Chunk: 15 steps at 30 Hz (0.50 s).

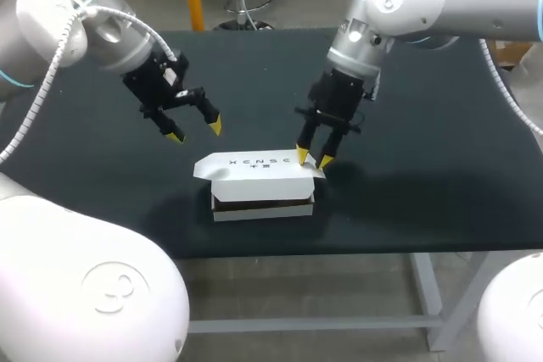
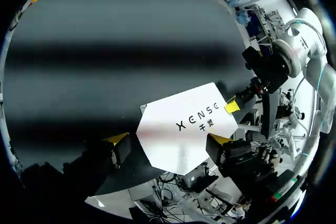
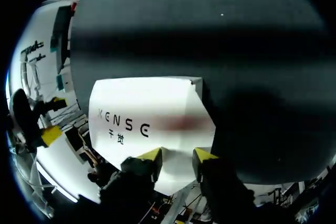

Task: Assemble the packaging by folding the flat box into shape, placing the metal phone stand inside, and closing the box properly

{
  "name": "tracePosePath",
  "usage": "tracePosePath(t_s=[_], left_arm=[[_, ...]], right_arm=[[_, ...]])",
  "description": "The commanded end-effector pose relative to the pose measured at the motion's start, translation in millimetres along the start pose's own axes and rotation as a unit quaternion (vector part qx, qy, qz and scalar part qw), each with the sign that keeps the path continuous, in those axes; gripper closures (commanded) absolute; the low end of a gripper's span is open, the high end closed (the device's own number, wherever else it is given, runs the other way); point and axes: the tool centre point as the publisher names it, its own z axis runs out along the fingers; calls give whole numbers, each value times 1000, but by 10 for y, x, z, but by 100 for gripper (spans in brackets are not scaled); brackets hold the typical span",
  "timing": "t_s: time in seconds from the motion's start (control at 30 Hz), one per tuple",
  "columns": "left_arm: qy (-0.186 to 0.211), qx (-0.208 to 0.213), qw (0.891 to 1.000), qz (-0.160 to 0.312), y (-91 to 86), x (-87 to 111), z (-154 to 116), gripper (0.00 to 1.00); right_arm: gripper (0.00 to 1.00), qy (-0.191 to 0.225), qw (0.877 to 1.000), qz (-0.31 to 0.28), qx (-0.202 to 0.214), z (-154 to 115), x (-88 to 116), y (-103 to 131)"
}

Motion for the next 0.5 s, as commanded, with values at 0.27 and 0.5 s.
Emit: tracePosePath(t_s=[0.27, 0.5], left_arm=[[-111, 34, 986, -119, -23, 67, 17, 0], [-68, -50, 988, -128, -82, 172, 211, 19]], right_arm=[[57, 3, 1000, -1, -4, 14, -9, -8], [58, 4, 1000, 2, -7, 15, -22, -10]])
